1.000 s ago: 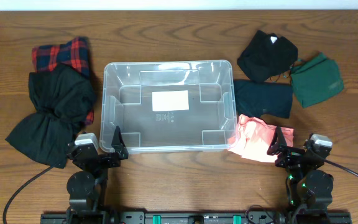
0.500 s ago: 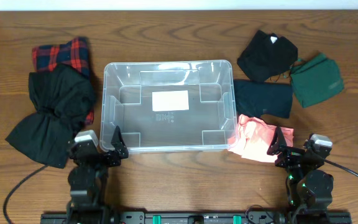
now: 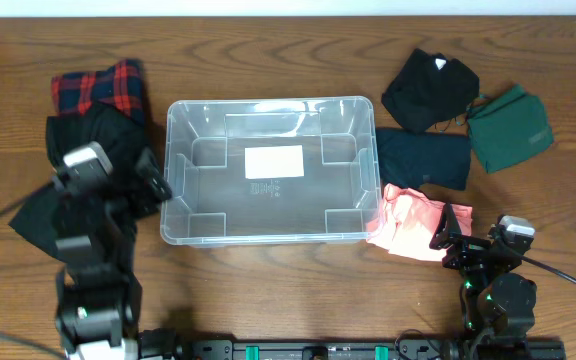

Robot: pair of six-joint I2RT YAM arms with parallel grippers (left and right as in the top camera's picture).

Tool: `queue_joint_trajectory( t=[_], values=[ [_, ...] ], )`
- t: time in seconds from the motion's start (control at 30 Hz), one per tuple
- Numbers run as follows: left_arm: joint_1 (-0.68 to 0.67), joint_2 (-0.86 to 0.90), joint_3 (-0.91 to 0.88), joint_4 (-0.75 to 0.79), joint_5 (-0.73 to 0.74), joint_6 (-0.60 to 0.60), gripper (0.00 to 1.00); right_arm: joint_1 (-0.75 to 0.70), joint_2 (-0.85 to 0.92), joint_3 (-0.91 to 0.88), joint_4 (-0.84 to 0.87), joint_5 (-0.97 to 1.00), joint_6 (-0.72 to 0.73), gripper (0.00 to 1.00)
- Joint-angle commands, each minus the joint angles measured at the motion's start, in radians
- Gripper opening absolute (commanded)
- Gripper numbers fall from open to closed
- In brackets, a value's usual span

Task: Pack container
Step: 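Reach the left gripper over the black garment on the left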

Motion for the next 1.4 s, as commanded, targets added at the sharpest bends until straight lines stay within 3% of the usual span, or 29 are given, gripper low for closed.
queue_joint_trajectory(
  t=[0.0,0.13,0.43,0.57,0.7,1.13,1.37],
  values=[
    [0.058,0.100,0.118,0.000,-0.001,0.009,0.98,-0.007,-0.002,-0.003,0.000,-0.004,0.010,0.99],
    [0.107,0.187,0.238,-0.067,0.012,0.008,0.98,-0.007,-0.002,-0.003,0.000,-0.004,0.010,0.99],
    [0.193,0.272,0.347,-0.428,0.142,0.000,0.98,-0.007,-0.002,-0.003,0.000,-0.004,0.010,0.99],
    [0.206,0.272,0.347,-0.415,0.141,-0.056,0.98,-0.007,-0.002,-0.003,0.000,-0.004,0.010,0.99],
    [0.214,0.272,0.347,-0.355,0.141,-0.056,0.98,-0.007,-0.002,-0.003,0.000,-0.004,0.010,0.99],
    [0.216,0.356,0.347,-0.382,0.136,-0.056,0.98,-0.007,-0.002,-0.003,0.000,-0.004,0.010,0.99],
    [0.301,0.383,0.347,-0.498,0.131,-0.081,0.98,-0.007,-0.002,-0.003,0.000,-0.004,0.010,0.99]
  ],
)
